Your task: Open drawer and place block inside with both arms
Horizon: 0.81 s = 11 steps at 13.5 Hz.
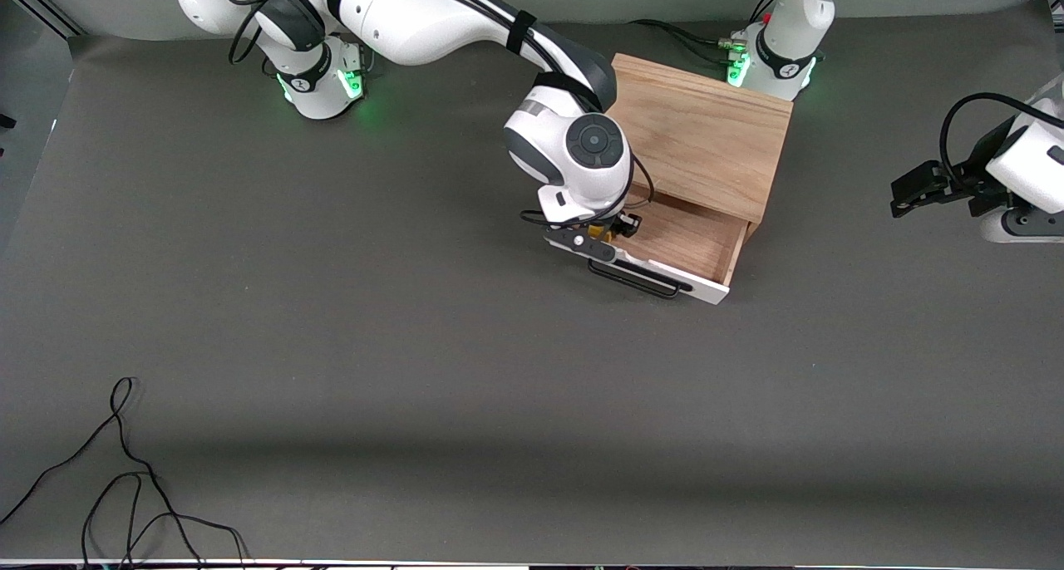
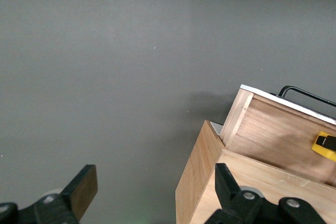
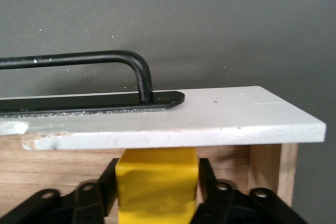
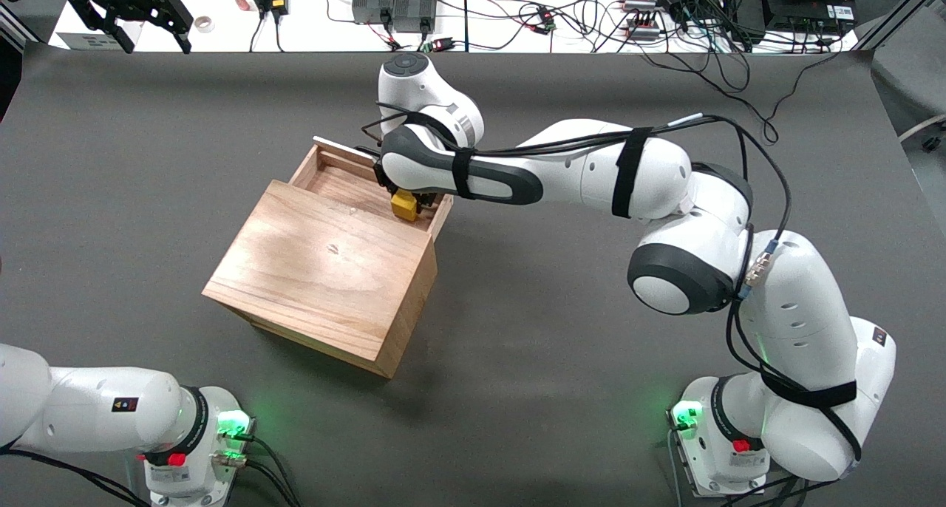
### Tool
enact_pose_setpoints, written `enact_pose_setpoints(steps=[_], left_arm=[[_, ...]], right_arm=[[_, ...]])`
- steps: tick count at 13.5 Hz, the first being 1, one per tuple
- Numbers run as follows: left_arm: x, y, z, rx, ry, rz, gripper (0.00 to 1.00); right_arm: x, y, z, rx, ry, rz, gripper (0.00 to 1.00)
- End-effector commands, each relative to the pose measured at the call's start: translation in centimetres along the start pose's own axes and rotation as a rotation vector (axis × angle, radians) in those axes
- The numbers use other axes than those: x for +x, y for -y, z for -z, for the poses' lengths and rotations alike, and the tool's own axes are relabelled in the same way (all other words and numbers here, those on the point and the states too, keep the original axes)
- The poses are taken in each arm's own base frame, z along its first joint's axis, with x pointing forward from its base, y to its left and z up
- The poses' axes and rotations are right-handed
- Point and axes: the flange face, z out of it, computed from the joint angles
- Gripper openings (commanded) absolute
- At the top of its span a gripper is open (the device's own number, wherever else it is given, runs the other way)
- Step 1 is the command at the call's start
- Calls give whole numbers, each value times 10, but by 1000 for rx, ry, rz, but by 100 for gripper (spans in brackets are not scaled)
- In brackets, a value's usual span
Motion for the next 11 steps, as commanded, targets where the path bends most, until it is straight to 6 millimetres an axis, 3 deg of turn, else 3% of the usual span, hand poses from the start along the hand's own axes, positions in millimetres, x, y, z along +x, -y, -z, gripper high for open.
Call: enact_pose_setpoints(steps=[1,4,7,11], left_arm=[[1,-2,5,2,-7,-3,100],[2,-3,3,2,-7,-4,100],[4,0,2,2,-10,0,100],[5,0,0,2,-8,0,100]], right_arm=[[-2,4,11,16,-25,-11,95],[4,2,22,18,-29,-10,96],[21,-9,67,16,-47,-13,97],[47,-46,156,-13,-45,37,99]])
